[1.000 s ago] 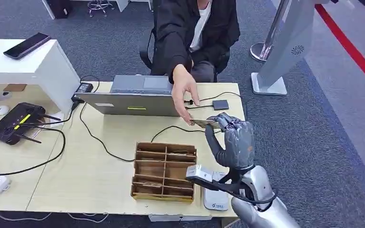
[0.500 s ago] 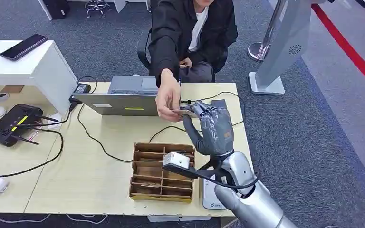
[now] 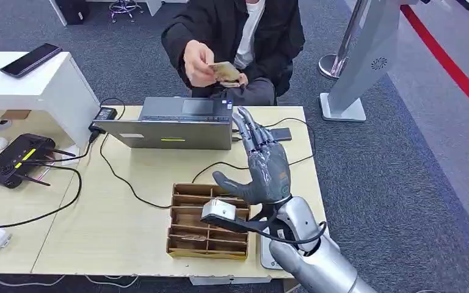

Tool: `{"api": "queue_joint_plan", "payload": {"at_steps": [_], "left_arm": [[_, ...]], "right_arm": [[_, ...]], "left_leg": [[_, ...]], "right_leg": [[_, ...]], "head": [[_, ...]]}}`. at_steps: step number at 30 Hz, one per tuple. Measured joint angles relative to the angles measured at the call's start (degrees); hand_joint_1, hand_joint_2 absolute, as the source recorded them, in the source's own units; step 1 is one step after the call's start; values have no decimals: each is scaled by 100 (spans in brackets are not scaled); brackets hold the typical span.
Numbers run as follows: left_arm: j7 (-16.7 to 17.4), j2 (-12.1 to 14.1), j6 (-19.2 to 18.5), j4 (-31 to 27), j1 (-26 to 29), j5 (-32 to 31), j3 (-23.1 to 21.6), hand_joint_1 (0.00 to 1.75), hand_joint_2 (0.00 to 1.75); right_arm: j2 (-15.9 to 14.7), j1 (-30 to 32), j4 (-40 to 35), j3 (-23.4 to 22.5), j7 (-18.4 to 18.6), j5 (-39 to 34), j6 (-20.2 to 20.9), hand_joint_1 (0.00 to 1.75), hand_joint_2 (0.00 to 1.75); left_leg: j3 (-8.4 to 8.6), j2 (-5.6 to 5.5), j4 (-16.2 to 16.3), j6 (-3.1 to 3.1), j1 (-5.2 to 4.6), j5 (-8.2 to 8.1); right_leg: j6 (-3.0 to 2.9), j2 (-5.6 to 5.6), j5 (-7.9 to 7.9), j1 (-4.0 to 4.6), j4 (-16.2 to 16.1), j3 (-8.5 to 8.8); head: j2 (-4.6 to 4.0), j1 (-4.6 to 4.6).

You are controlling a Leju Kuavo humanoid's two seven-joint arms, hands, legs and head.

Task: Pass the card to the sensor for recognition and then transmit it.

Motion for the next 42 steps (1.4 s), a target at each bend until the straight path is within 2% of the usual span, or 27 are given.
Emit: {"api": "queue_joint_plan", "payload": {"at_steps": [15,27,33,42], "left_arm": [[-24,2,26,0,5,160,2,0,0],[-79,2,83,0,11,306,2,0,0],[-109,2,101,0,17,398,2,0,0],[-127,2,103,0,17,409,2,0,0]], "right_arm": [[0,292,-315,135,-302,-254,-223,0,0],[-22,787,-902,175,-999,-1125,-562,0,0],[-94,1040,-1174,197,-1465,-1921,-367,0,0],[-159,1157,-1311,219,-1532,-2020,-321,0,0]], "left_leg": [[0,1,0,-1,0,-1],[-2,1,0,-2,0,-2],[-3,1,0,-2,0,-2],[-2,1,0,-2,0,-2]], "right_leg": [[0,1,-1,0,0,-2],[-2,1,-3,0,0,-5],[-2,1,-4,0,0,-5],[-2,1,-3,0,0,-5]], "head": [[0,0],[0,0],[0,2],[0,0]]}}
